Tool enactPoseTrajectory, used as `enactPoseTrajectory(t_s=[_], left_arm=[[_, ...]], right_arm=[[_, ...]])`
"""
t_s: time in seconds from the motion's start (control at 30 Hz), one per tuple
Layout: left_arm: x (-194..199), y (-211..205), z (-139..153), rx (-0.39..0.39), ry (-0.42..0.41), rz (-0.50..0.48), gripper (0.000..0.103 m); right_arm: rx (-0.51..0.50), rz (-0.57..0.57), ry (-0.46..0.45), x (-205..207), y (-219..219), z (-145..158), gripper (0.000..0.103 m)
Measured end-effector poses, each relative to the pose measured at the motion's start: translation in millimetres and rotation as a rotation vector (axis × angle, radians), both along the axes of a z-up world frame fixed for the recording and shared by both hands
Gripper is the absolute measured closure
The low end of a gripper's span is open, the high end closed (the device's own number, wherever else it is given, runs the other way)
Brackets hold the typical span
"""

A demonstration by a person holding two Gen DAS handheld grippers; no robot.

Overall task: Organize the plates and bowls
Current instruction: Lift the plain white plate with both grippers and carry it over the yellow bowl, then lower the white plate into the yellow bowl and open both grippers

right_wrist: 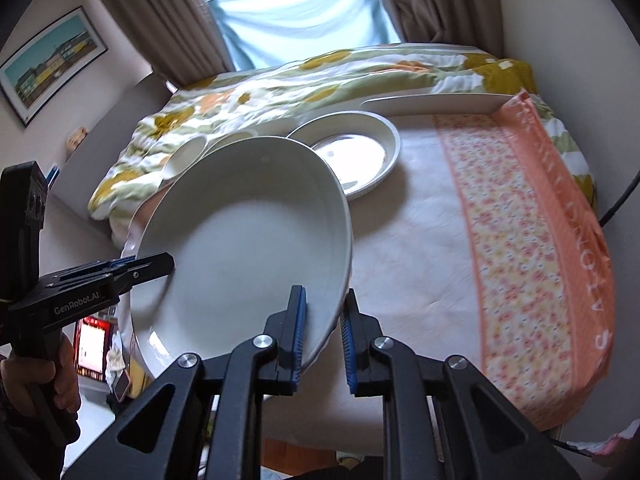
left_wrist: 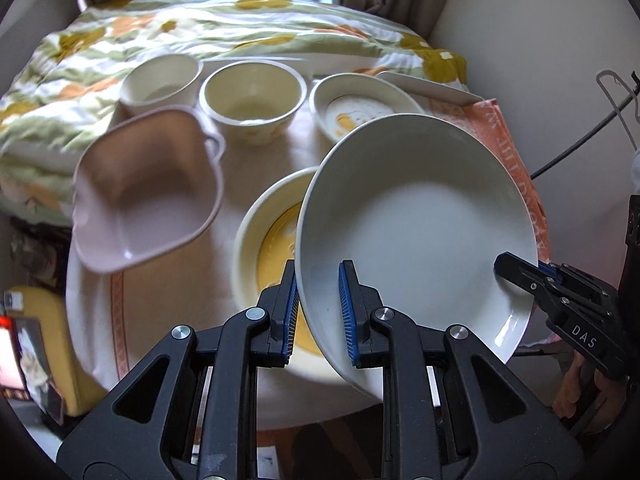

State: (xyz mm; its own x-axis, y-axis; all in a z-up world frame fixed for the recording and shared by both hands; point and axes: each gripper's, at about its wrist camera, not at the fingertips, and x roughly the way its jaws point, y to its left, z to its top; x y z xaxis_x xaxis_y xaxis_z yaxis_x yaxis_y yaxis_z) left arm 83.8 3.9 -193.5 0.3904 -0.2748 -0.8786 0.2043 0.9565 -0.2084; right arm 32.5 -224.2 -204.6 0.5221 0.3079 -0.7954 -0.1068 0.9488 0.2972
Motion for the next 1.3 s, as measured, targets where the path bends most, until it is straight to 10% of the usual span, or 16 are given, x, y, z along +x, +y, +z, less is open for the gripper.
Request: enactPoseTrajectory(t_s=[0.87, 1.3], left_arm=[[23, 3, -86, -0.006, 0.118, 0.045, 0.085], [14, -29, -70, 0.324, -0.014, -0.034, 0.086]], right_arm=[[-0.114, 0.068, 0.067, 34, 18, -59, 0.088], [-0.124, 0.123, 0.064, 41, 20, -62, 0.088]])
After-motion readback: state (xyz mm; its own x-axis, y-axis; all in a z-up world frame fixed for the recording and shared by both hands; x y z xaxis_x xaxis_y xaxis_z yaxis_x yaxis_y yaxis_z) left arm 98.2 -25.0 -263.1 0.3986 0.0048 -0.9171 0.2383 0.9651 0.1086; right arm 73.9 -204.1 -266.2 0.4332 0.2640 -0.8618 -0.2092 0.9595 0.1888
